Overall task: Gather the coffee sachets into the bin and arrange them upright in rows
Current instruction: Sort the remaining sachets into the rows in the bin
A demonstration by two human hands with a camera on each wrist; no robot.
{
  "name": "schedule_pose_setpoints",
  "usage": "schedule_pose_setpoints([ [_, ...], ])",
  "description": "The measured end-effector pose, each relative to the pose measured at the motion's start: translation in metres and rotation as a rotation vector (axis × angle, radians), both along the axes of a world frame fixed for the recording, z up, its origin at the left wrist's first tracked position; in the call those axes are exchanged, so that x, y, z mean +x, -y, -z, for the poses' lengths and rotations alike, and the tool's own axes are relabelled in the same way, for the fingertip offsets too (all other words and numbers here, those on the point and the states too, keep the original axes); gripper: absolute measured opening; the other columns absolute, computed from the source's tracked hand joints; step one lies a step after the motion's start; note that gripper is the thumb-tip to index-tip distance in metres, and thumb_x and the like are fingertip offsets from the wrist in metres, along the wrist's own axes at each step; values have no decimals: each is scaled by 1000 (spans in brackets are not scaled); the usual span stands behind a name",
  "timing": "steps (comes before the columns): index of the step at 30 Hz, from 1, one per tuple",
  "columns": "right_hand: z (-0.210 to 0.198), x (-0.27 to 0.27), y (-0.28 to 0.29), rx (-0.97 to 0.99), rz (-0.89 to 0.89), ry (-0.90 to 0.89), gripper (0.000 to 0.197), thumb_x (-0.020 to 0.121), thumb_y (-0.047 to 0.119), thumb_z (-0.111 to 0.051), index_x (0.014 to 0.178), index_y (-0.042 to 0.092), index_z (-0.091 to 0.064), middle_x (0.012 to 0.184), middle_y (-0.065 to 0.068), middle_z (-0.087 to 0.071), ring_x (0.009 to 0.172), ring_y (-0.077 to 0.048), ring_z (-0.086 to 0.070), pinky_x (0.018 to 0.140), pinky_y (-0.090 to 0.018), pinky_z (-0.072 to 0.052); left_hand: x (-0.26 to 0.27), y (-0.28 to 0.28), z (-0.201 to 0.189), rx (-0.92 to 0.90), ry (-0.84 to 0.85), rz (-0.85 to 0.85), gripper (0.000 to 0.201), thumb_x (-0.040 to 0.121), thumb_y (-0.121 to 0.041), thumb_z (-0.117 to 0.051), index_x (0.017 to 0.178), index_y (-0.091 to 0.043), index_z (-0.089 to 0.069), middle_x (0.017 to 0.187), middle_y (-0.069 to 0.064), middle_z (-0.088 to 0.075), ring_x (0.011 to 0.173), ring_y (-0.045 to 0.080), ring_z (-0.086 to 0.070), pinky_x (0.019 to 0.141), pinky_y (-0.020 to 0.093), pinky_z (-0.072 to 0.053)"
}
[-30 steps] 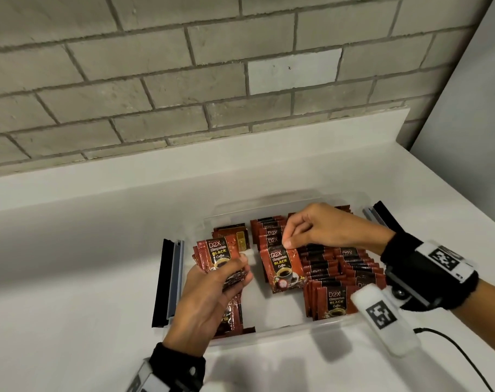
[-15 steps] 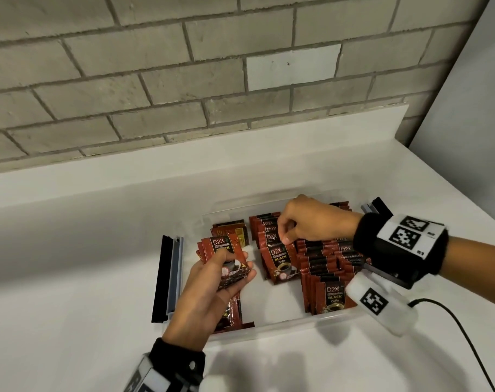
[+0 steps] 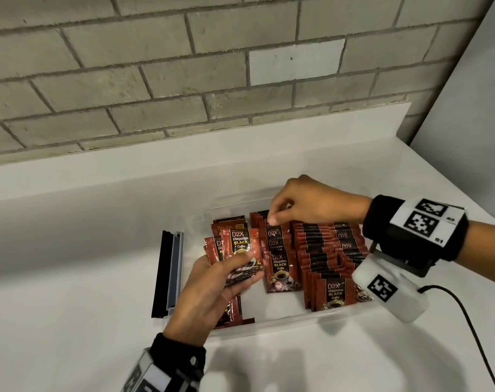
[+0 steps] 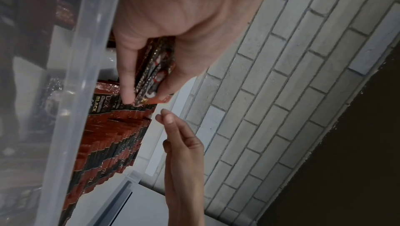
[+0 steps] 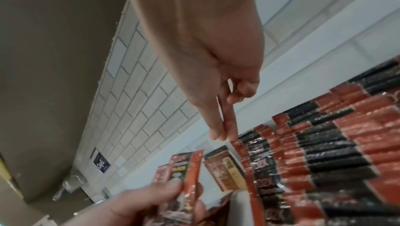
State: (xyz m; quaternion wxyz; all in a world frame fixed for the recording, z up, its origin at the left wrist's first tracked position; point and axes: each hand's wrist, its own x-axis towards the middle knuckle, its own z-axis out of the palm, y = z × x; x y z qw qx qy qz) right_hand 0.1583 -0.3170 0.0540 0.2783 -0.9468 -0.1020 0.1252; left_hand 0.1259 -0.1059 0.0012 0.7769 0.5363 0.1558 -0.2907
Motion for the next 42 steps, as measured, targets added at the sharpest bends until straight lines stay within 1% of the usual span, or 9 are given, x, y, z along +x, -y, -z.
schedule_pose_setpoints([
  [9, -3, -5, -23, 75, -115, -29, 20, 84, 24, -72, 102, 17, -73, 92, 8, -72, 67, 15, -57, 64, -1, -39, -4, 3, -5, 29, 57, 92, 36, 74, 1, -74, 109, 4, -65, 100, 19, -72, 98, 30, -69, 68, 33, -60],
  [15, -17, -11, -7, 38, -126, -355, 11, 86, 22, -69, 96, 19, -72, 84, 17, -70, 88, -1, -65, 97, -26, -41, 1, 3, -2, 83, -12, -23, 45, 78, -36, -73, 107, -2, -64, 100, 17, -72, 97, 26, -68, 77, 38, -59],
  [18, -6, -19, -9, -75, -166, -437, 17, 85, 20, -70, 99, 11, -71, 78, 20, -65, 79, 7, -60, 102, -29, -40, 2, 3, -4, -11, -45, -87, 30, 89, -30, -63, 102, -3, -63, 88, 14, -68, 81, 24, -64, 84, 43, -56],
  [23, 11, -23, -19, -205, -159, -271, 16, 83, 16, -73, 95, 6, -72, 85, 2, -72, 70, -2, -59, 76, -17, -50, 1, 2, -8, -51, -98, -112, 20, 92, -14, -51, 98, 2, -61, 85, 20, -65, 80, 29, -64, 83, 45, -55],
  [26, 15, -20, -20, -255, -143, -219, 14, 82, 15, -73, 92, 5, -71, 67, 12, -59, 58, 0, -52, 58, -7, -40, 1, 2, -8, -36, -88, -85, 22, 92, -7, -47, 105, 7, -58, 85, 22, -66, 78, 29, -67, 77, 44, -58],
  [29, 16, -16, -19, -282, -136, -185, 15, 82, 15, -74, 91, 3, -71, 62, 13, -53, 57, -1, -50, 56, -9, -37, 1, 2, -5, 41, -54, -19, 26, 91, -5, -50, 111, 10, -58, 85, 24, -69, 79, 29, -69, 72, 39, -60],
  [33, 16, -14, -17, -272, -111, -174, 18, 82, 14, -73, 95, 2, -70, 66, 11, -56, 58, 0, -50, 52, -7, -37, 1, 2, -2, 181, 15, 52, 22, 85, -7, -63, 105, 2, -61, 92, 20, -72, 90, 32, -67, 91, 48, -52],
  [37, 8, -8, -12, -198, -40, -152, 16, 84, 13, -71, 97, 4, -70, 88, -1, -71, 73, -7, -61, 66, -10, -45, -1, 2, -1, 204, 51, 74, 23, 78, -6, -72, 99, -2, -64, 91, 16, -73, 89, 27, -66, 81, 43, -53],
  [42, -8, -6, -9, 10, -14, -179, 7, 85, 23, -71, 90, 19, -73, 89, 11, -72, 84, -1, -63, 83, -19, -47, -2, 2, -2, 172, 84, 114, 17, 76, -2, -73, 92, -6, -68, 85, 10, -74, 74, 18, -70, 62, 29, -52],
])
